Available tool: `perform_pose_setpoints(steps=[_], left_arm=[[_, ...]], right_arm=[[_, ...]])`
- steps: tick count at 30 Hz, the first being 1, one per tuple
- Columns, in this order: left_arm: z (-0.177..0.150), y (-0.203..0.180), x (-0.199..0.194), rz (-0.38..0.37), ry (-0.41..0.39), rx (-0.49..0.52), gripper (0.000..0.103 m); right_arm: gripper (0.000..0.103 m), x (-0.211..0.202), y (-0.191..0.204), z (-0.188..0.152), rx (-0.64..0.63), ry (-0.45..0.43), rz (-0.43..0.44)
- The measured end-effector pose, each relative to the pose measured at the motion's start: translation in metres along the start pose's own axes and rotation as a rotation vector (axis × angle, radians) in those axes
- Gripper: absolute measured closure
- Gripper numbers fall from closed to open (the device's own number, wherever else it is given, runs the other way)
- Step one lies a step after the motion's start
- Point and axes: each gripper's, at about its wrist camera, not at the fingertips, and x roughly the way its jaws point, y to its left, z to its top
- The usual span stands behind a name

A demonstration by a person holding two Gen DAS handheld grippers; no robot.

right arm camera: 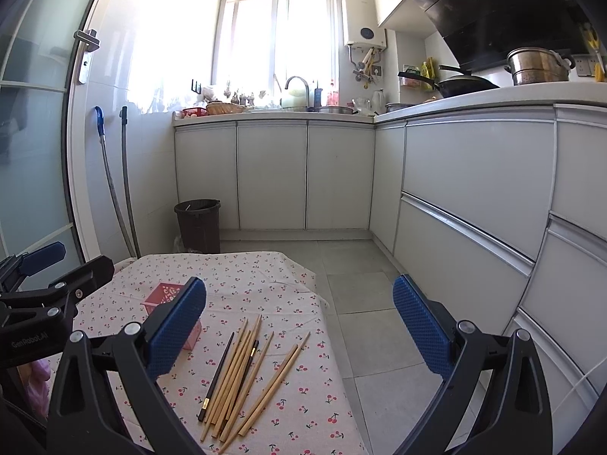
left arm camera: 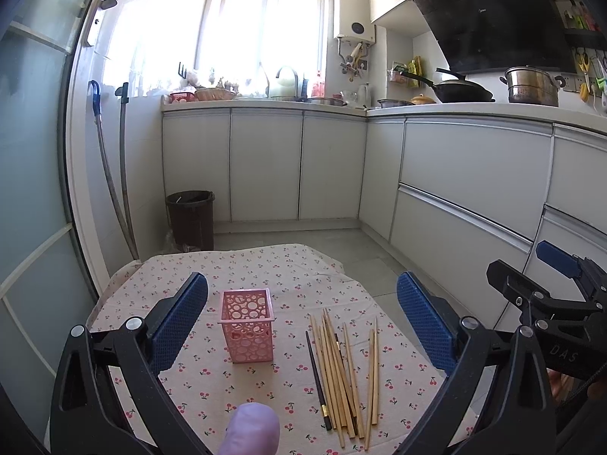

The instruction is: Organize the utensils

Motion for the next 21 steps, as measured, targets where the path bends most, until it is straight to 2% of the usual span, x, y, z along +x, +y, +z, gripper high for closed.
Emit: perform_pose_setpoints(steps=[21], left_arm=[[-0.0035, -0.0022, 0.0055, 0.012, 0.023, -0.003, 0.007]], right_arm=[[0.007, 0.0006, -0.0005, -0.0007, 0.001, 0.008, -0.004]])
